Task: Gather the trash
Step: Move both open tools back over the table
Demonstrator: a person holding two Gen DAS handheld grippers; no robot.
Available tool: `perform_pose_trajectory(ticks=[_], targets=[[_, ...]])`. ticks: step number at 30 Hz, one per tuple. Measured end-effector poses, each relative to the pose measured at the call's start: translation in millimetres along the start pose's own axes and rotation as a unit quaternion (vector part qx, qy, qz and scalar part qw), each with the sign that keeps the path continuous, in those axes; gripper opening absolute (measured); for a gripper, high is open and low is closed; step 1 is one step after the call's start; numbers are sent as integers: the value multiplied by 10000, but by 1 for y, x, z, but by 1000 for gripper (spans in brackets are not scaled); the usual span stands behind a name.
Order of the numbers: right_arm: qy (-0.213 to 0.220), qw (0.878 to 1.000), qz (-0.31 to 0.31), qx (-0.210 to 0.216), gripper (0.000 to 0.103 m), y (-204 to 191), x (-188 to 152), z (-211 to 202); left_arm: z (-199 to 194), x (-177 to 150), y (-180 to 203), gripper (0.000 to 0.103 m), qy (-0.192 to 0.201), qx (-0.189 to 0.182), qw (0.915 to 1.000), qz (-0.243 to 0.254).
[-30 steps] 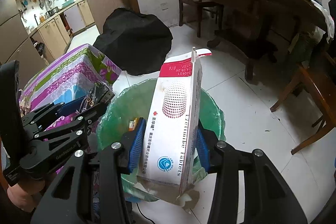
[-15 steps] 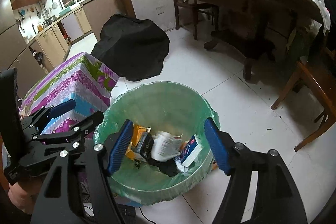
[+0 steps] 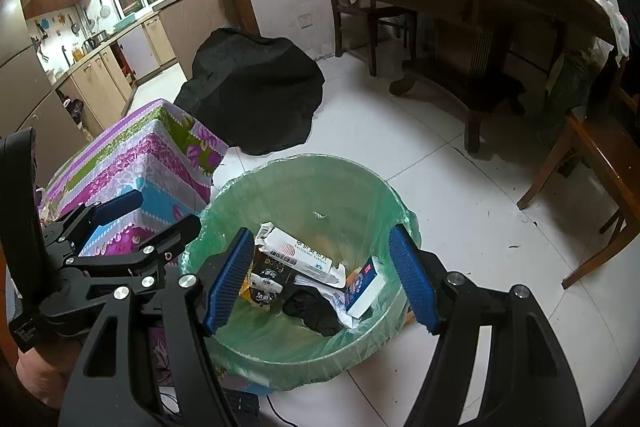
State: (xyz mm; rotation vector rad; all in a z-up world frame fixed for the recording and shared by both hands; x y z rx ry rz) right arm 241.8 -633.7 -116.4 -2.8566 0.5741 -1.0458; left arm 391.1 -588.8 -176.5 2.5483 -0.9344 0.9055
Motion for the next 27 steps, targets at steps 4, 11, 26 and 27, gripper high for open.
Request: perform_pose_trajectory(ticks=[4,11,26,27], targets=[[4,10000,-6,-3,67,0,0,0,-1,0,0,91,-2,10,10000,11],[16,10000,-16,-16,67,-1,-1,-1,-4,-2,1,91,11,15,10000,40],[585,9982,-136,-28,80,-16,-7,-35,-35,-12,-9,93,112,61,9998,182],[726,9972,-181,-7,83,-22,-10,-43,-43,-16,-16,93,151,56,9996,227]])
Point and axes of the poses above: each gripper's, at about its wrist camera, not at the fingertips, and z roughly the way its jaws point, y to its right, x to its top, the point moved 5 cm from there along z, roughly the way its jaws point, and after that the axes turned 3 degrees about -y, right-handed, at the moved point
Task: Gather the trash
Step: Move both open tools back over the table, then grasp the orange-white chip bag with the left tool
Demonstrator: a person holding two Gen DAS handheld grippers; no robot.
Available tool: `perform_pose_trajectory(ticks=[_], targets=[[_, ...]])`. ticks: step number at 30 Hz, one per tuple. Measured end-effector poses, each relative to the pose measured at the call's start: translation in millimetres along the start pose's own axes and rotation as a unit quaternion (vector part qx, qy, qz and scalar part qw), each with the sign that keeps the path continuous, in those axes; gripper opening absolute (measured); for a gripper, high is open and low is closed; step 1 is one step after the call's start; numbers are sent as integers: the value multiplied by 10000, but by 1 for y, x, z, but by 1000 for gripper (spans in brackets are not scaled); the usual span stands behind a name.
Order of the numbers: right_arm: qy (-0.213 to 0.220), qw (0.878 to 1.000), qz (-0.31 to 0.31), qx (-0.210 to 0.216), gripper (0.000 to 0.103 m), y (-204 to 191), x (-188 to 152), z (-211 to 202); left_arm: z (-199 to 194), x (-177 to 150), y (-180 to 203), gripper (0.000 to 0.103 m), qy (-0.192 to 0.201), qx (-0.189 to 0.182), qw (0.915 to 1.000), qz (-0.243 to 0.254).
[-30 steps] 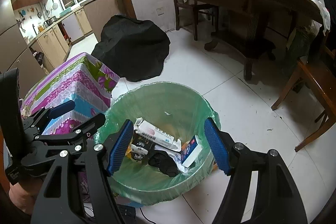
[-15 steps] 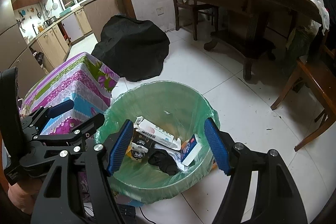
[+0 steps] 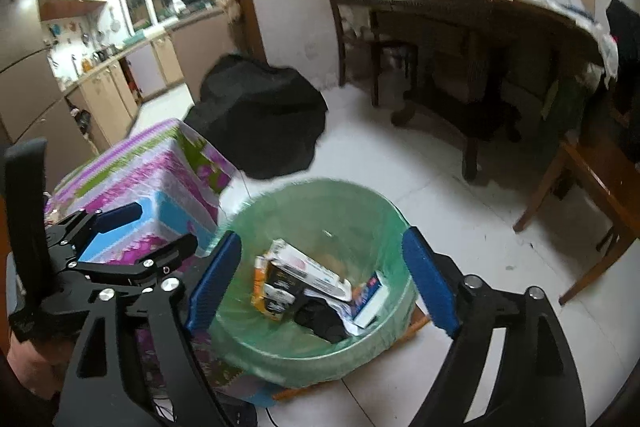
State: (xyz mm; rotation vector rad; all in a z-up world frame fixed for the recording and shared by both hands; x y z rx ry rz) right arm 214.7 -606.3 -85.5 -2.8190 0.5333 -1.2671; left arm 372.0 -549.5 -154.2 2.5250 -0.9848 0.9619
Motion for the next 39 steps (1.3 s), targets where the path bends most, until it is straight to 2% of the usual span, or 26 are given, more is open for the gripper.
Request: perform_pose_trajectory(ticks=[2,6,10,12,15,16,19,21,25,28,30,33,34,37,39], targets=[[228,9997,-64,99,86,-12,-6,-15,-16,-9,-15,94,61,33,10000,33],[398,9982,-147,435,87,-39,-24,-31,-55,-33,-69,94,200,189,9996,-80],[375,9959,-264,775,87,-73,-53,-36,-103,-74,-160,96,261,567,9968,-508],[286,9951,-285,898,87,-87,-66,-33,-124,-97,-212,96,249,823,9927,-851],[47,9933,-274,1123,87,-108,-83,-24,-155,-136,-308,97,170,1288,9788,-1583],[-23,9927,-277,1173,87,-115,-88,-21,-162,-143,-328,97,169,1387,9754,-1706],[-217,9911,-327,1270,87,-134,-99,-14,-183,-164,-396,98,148,1451,9661,-2131],[-309,9904,-408,1284,87,-148,-106,-11,-183,-169,-426,98,34,1356,9640,-2289],[-388,9891,-532,1315,87,-167,-112,-8,-158,-167,-451,98,-327,966,9681,-2290],[-440,9885,-578,1329,87,-176,-117,-8,-132,-164,-446,98,-654,924,9722,-2051],[-472,9880,-630,1329,87,-182,-119,-7,-123,-163,-450,98,-682,964,9704,-2105],[-525,9873,-723,1317,87,-188,-121,-5,-129,-163,-457,76,-508,1039,9659,-2316],[-531,9870,-746,1321,87,-190,-120,-5,-130,-164,-458,61,-486,1025,9650,-2363],[-526,9851,-861,1390,87,-201,-115,-5,-137,-168,-456,53,-414,1062,9629,-2447],[-504,9829,-984,1473,87,-214,-110,-5,-153,-172,-453,51,-225,990,9631,-2491]])
Point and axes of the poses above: each gripper's, at about its wrist camera, not at the fingertips, and z roughly the way its jaws point, y to its right, x to its top, the point moved 5 cm from there along z, roughly the way its jaws point, and after that the axes turned 3 degrees about -y, right-handed, at the moved point
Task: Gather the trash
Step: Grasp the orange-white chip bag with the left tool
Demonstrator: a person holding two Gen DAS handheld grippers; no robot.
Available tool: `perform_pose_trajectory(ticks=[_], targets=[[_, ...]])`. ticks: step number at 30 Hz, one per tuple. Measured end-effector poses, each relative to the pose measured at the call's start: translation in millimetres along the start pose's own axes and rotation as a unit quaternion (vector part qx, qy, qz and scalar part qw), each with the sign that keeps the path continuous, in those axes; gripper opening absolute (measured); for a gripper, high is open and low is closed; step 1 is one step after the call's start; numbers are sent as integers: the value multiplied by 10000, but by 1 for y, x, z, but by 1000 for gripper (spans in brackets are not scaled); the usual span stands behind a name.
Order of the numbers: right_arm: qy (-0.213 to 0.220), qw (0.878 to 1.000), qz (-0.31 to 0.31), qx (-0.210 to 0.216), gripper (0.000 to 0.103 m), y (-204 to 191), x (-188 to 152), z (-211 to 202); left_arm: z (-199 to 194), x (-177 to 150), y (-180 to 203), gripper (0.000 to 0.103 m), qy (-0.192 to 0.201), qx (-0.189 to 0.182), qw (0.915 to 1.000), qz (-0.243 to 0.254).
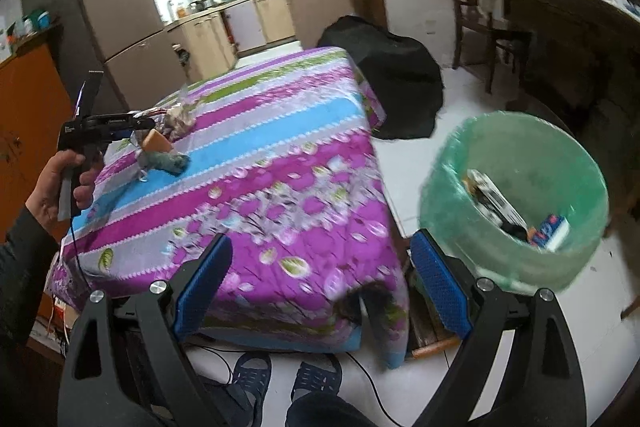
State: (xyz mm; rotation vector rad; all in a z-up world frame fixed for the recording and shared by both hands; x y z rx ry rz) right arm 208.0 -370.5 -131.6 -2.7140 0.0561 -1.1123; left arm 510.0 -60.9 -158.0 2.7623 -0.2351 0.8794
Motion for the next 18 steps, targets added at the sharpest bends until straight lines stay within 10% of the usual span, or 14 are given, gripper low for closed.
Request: perform_pose_trajectory(ticks=[8,14,18], targets=[[-65,9919,-632,1099,87,-75,52,34,-67,-29,-38,51,709,-63,9952,-678],[-871,9707,-453,2195,84,-139,121,136,-81,-41,-53,51,832,-134,9922,-914],[-1191,9673,-350,2212,84,-172,150,202,-79,-42,-51,51,835,-227,9920,-924]])
Point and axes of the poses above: each gripper's, at about its wrist camera, not at the fingertips, and z roughly the way its jaws point, y to its right, x to its top, the point moved 5 cm from there along z, roughly the way its jaws point, and after that the axes turned 3 degrees about -y, right-handed, at the moved point
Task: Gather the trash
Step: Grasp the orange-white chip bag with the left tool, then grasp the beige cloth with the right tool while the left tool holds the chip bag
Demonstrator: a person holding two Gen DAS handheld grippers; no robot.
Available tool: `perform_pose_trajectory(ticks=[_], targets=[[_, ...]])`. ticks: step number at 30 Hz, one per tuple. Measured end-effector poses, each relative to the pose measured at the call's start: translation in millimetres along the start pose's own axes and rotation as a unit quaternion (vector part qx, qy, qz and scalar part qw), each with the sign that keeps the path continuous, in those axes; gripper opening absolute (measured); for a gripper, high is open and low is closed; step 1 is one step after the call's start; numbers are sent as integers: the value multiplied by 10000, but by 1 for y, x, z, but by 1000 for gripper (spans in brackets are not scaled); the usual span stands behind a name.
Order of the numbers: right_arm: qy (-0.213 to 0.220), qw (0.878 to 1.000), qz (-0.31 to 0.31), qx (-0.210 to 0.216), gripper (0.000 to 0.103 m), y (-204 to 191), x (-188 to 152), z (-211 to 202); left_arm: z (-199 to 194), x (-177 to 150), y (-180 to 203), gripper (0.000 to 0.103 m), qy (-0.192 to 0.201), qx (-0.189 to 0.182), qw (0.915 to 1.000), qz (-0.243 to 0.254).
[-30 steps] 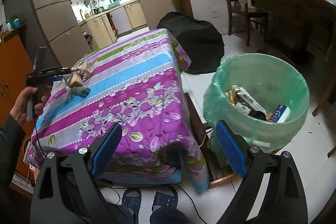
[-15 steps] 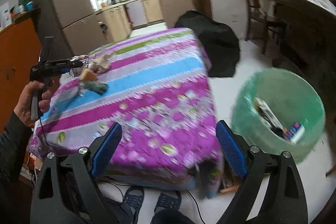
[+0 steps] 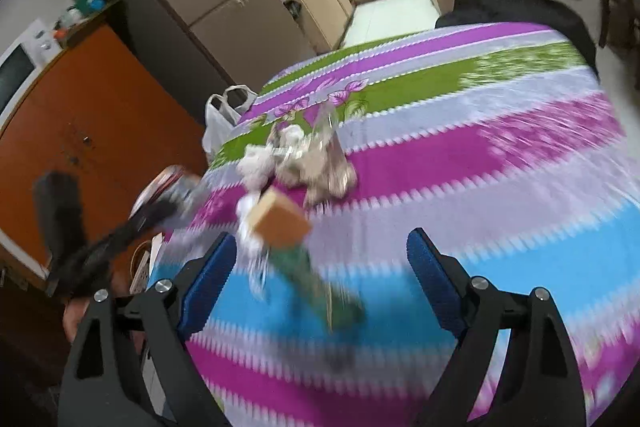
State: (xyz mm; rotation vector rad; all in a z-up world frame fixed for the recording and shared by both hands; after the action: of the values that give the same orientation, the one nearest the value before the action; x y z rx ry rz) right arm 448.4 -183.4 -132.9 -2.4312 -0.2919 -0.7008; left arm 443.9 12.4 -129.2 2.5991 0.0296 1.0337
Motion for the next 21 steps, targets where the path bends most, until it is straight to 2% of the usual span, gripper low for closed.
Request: perform_pose_trajectory(ticks=[5,9,11,13,15,17,18,21], targets=[[-267,9995,-177,-5,84,-13,26,50,8,0,0,51,-49,-126,9999,-57],[-368,9984,-336,-272,84,-16,34,70,14,0,0,51,-62,-148,9998,-66],[-400,9978,-374,-376,80,-16,35,78,16,0,-1,51,-55,-119,9999,-79],[-435,9972,-399,-466,67,-16,33,83,19,-2,-4,51,-77,-97,9998,-143],[-389,9966,-401,-602,59,-13,32,85,20,-3,-8,51,-81,-72,9998,-180],[-388,9966,-374,-632,59,-9,31,87,21,-3,-11,51,-88,-59,9997,-207],[-360,9953,-430,-783,59,-8,30,85,21,-4,-13,51,-81,-43,9997,-228],[-36,9920,-685,-1058,68,-12,32,68,20,-4,-19,51,-54,-41,9995,-293]])
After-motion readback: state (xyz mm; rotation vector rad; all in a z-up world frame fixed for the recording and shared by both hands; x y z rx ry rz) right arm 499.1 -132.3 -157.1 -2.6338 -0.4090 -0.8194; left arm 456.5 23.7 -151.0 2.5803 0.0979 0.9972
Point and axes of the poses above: each gripper's, at about its wrist camera, not at the fingertips, and z roughly the way its jaws point, y to its right, x to its top, the point moved 5 cm from there along z, roughly the way its jaws point, and after that the axes turned 3 degrees about -y, right-handed, at the moved point
